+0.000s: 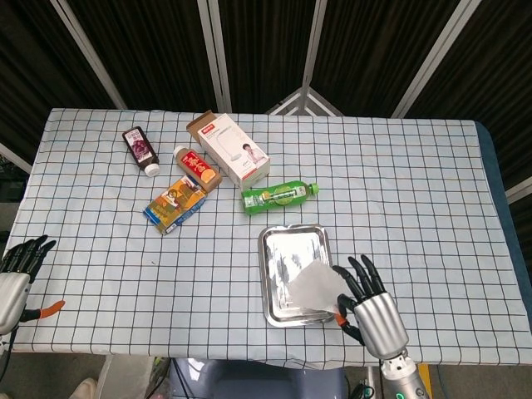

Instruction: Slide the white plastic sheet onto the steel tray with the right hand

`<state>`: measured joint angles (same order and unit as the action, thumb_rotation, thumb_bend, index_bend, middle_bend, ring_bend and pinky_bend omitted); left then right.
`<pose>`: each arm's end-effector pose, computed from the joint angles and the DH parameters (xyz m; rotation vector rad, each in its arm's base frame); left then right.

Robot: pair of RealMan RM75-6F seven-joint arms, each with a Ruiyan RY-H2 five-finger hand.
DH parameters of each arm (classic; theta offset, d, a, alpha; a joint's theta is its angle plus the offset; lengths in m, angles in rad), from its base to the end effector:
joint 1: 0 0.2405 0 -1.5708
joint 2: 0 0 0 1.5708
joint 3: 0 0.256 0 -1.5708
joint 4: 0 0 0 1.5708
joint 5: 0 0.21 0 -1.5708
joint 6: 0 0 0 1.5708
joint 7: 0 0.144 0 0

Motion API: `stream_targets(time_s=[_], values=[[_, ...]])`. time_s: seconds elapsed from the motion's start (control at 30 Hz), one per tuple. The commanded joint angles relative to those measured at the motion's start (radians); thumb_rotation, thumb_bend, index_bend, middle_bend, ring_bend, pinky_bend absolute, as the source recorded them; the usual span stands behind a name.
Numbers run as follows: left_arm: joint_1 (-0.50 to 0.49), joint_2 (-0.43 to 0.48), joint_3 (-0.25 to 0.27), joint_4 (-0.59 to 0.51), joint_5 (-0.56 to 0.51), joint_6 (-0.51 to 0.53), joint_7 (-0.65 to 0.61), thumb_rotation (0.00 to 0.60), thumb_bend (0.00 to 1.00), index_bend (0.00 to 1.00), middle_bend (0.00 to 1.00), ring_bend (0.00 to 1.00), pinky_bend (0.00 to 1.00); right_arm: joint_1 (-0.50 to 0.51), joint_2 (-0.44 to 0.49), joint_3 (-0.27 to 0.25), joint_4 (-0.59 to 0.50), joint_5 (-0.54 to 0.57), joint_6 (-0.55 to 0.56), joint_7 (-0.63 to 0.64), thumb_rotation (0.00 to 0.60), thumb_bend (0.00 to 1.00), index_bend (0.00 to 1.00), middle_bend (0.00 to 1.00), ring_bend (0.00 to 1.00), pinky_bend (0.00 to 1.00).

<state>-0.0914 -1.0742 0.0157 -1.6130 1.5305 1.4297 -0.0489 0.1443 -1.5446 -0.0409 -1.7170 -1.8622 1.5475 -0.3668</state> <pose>-0.3183 0.1686 0.1562 -1.4715 -0.9809 -0.8483 -0.1689 -0.1553 0.0349 1.6033 -0.7698 1.3364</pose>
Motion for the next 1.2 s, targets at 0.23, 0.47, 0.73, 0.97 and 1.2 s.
stream_targets(time_s=[0.23, 0.47, 0.73, 0.97, 1.2], values=[[-0.003, 0.001, -0.002, 0.002, -0.005, -0.008, -0.008, 0.600, 0.00, 0.00, 0.00, 0.00, 0.00, 0.045, -0.012, 0.017, 0.082, 0.027, -0.077, 0.039, 0.600, 0.50, 0.72, 0.24, 0.09, 0.00], [-0.004, -0.002, -0.002, 0.001, -0.006, -0.009, 0.000, 0.600, 0.00, 0.00, 0.00, 0.00, 0.00, 0.085, 0.044, -0.026, 0.154, 0.024, -0.158, 0.118, 0.600, 0.50, 0.72, 0.24, 0.09, 0.00], [-0.002, -0.002, -0.002, -0.001, -0.010, -0.006, 0.009, 0.600, 0.00, 0.00, 0.00, 0.00, 0.00, 0.119, 0.067, -0.046, 0.231, 0.019, -0.199, 0.181, 0.600, 0.50, 0.74, 0.25, 0.09, 0.00], [-0.002, -0.003, -0.003, -0.002, -0.010, -0.006, 0.011, 0.600, 0.00, 0.00, 0.00, 0.00, 0.00, 0.143, 0.044, -0.051, 0.277, -0.008, -0.196, 0.217, 0.600, 0.50, 0.75, 0.26, 0.09, 0.00], [-0.001, -0.003, -0.003, -0.003, -0.011, -0.005, 0.010, 0.600, 0.00, 0.00, 0.00, 0.00, 0.00, 0.164, 0.012, -0.048, 0.284, -0.022, -0.204, 0.213, 0.600, 0.50, 0.75, 0.26, 0.09, 0.00]])
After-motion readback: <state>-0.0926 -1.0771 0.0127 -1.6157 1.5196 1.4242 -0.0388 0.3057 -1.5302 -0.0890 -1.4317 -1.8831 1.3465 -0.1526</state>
